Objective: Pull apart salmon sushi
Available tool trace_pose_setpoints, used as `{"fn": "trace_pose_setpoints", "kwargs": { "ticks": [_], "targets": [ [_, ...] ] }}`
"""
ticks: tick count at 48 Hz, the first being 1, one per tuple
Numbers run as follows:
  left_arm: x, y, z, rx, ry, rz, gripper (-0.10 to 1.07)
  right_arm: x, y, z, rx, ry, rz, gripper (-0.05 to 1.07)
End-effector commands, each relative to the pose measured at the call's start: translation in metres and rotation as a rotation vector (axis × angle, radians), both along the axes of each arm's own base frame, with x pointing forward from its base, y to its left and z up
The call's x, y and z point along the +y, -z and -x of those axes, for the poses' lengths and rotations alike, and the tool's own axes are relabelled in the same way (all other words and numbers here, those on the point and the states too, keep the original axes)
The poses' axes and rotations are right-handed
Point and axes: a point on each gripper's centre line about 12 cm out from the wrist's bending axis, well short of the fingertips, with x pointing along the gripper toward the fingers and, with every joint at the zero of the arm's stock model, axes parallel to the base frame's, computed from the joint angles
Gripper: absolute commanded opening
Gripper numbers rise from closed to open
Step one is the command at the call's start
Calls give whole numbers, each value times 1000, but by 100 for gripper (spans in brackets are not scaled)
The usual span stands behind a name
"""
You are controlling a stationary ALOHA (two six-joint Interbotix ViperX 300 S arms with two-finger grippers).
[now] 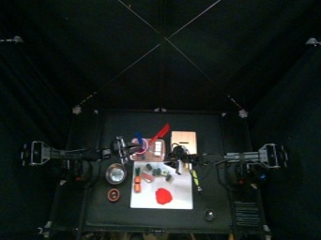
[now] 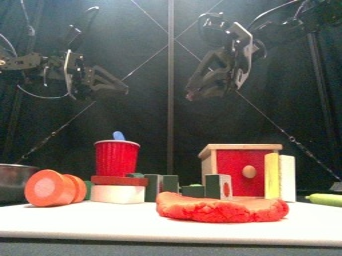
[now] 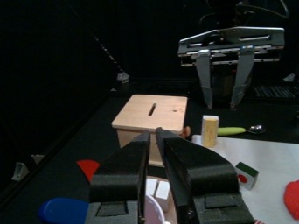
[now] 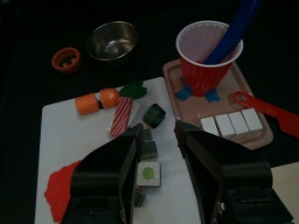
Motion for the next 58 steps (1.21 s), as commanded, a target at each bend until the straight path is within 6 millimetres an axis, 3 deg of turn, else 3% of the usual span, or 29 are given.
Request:
{"fn": "trace_pose_setpoints", "kwargs": {
  "ticks": [1,16,24,33,58],
  "targets": [
    [-1,-4,-2,-13,5,0,59,0,-17,2,-57,-3,1,74],
    [-3,-5,-2,-17,10,5,59,5,-7,14,-44,-1,-34,74],
    [-8,-2,-2,-7,28,5,59,8,12,27,5,2,-53,74],
    [-20,1,-5,16,68,24,59,19,19,36,11,-4,-106,74],
    [-36,8,-4,36,89,94,59,30,22,33,-5,-29,-137,74]
  ]
}}
